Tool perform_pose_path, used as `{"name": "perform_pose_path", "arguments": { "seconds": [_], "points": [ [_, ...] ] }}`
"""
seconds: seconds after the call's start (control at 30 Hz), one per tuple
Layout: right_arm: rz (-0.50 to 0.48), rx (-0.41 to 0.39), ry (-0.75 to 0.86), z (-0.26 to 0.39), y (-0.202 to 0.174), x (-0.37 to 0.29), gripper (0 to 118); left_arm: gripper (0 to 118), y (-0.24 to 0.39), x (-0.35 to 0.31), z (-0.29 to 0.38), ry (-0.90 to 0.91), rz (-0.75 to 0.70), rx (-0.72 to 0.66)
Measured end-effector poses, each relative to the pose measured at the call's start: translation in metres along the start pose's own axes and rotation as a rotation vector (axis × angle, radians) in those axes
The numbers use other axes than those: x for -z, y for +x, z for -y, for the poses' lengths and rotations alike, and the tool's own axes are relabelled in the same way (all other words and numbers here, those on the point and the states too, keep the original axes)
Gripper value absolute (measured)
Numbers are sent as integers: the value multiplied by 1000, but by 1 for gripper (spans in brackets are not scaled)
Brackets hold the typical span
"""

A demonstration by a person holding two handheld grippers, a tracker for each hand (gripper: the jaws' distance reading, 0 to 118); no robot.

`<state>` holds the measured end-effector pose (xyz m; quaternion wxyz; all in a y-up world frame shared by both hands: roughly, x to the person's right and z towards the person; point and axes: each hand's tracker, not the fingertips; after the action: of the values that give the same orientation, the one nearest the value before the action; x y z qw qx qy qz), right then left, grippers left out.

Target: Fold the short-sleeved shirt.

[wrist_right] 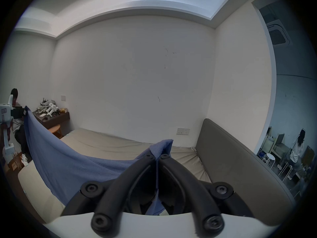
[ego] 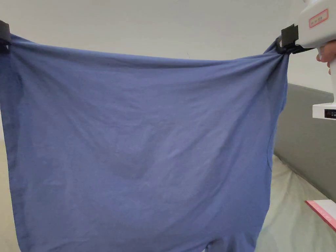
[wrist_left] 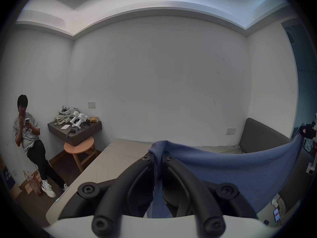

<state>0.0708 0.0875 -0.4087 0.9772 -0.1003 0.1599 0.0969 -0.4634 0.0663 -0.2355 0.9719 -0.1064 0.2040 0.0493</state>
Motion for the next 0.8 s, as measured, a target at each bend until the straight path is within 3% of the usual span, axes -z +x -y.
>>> {"name": "perform_pose_path", "arguments": {
  "seconds": [0.17,0.4,0.7,0.8],
  "points": [
    [29,1,-10,16,-7,48,2,7,3,58,8,6,-14,20],
    [53,-11,-98,66,-27,119,2,7,5,135,74,-87,-15,33],
    [17,38,-292,219,-60,197,2,7,3,216,226,-331,52,-71],
    [4,36,-344,265,-70,206,2,7,8,226,271,-372,35,-36]
  ]
}}
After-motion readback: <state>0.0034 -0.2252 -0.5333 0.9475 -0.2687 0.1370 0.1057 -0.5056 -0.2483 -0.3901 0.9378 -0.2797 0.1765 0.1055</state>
